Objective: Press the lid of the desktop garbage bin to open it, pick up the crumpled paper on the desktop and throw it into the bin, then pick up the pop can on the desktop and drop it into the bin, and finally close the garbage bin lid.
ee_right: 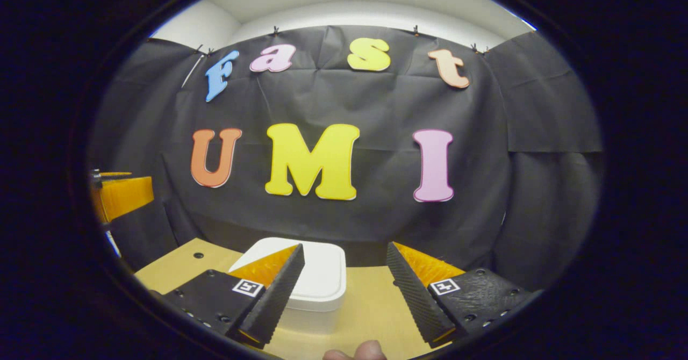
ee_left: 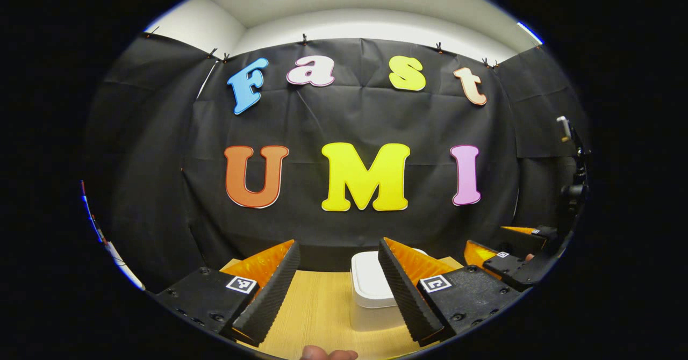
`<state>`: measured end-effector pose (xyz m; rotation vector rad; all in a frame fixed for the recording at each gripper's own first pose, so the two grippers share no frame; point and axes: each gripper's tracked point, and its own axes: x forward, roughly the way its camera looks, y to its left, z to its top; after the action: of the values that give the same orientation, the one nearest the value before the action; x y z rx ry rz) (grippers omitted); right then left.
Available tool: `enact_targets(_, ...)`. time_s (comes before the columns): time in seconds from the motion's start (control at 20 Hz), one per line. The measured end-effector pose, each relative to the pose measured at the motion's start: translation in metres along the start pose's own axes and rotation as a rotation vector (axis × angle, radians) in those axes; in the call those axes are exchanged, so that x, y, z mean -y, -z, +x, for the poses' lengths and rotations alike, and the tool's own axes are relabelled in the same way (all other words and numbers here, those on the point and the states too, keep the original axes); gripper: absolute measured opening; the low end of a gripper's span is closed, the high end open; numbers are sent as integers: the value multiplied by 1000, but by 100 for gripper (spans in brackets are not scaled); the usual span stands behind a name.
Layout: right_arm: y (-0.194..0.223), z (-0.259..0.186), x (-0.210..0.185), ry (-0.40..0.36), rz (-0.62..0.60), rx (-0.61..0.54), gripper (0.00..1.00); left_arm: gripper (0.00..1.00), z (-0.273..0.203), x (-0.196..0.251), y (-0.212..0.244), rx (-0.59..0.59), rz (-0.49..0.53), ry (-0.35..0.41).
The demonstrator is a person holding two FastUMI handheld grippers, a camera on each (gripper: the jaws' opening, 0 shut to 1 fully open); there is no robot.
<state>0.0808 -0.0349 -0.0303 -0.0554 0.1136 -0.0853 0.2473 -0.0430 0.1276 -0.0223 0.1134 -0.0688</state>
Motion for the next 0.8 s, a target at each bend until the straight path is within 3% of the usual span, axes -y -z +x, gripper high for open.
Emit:
enact_targets(0.1, -12, -14, 3, 6, 0, 27, 96, 94, -1, 3, 0, -4, 0, 6)
enact_targets(0.15, -20, -21, 7, 15, -5, 47, 94, 100, -2, 5, -1, -2, 1, 7)
enact_targets(0.2, -27, -26, 9, 22, -6, 65, 95, 94, -4, 6, -3, 3, 1, 3)
enact_targets(0.4, -49, -43, 8, 34, -13, 116, 97, 96, -12, 2, -13, 33, 4, -37)
enact_targets(0.8, -62, -57, -3, 18, 16, 148, 96, 96, -18, 7, -20, 59, -16, -41)
